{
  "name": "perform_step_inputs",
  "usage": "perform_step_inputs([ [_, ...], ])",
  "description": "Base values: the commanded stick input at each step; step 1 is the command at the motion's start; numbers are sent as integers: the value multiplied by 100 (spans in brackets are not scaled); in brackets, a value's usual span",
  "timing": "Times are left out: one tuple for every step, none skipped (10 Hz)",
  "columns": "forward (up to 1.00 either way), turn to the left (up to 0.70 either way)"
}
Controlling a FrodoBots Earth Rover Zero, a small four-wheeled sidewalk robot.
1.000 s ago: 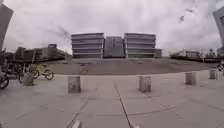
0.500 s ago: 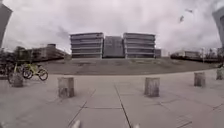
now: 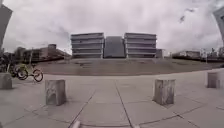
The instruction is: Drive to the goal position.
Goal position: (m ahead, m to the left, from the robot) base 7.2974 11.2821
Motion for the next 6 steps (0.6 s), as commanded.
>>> perform_step_inputs([
  [100, 0],
  [100, 0],
  [100, 0],
  [100, 3],
  [100, 7],
  [100, 11],
])
